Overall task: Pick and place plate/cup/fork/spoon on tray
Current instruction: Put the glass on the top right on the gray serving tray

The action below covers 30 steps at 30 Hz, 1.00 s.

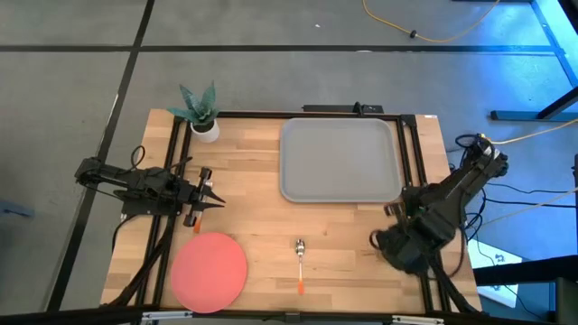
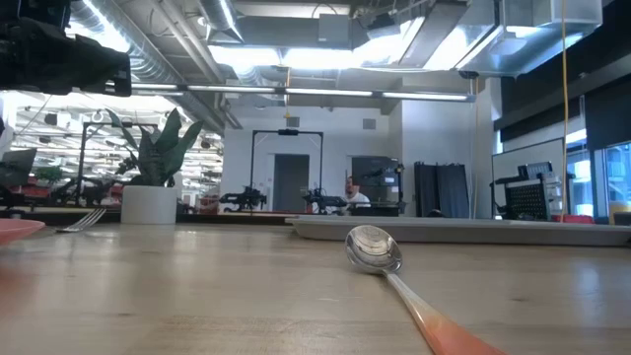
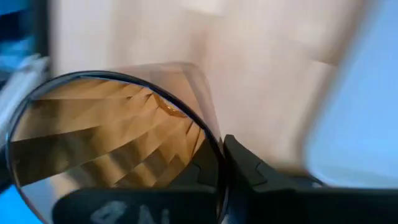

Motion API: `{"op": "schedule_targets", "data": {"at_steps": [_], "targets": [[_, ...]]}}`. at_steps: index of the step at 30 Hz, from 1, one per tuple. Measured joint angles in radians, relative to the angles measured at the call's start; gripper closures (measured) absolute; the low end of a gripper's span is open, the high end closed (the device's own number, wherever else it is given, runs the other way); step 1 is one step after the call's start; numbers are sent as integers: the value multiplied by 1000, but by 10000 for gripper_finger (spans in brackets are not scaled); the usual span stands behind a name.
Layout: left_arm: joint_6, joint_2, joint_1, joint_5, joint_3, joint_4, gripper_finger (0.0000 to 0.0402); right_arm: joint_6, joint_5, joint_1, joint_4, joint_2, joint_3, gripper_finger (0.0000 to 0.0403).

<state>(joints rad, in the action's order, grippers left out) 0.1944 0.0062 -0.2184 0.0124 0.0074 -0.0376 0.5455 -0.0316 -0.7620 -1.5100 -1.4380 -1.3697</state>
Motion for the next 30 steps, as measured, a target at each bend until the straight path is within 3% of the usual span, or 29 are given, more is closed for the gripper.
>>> {"op": "schedule_targets", "data": {"at_steps": [4,13,22,30], "targets": [[0,0,0,0,0,0,356,-26,-95,105,-68,1,-53,394],[0,0,0,0,0,0,356,-171,-206,399,-63,91,-51,394],[0,0,0,0,0,0,356,-162,-211,761,-52,204,-51,394],[0,0,0,0,0,0,356,-239,-200,1054,-31,197,-51,394]]}}
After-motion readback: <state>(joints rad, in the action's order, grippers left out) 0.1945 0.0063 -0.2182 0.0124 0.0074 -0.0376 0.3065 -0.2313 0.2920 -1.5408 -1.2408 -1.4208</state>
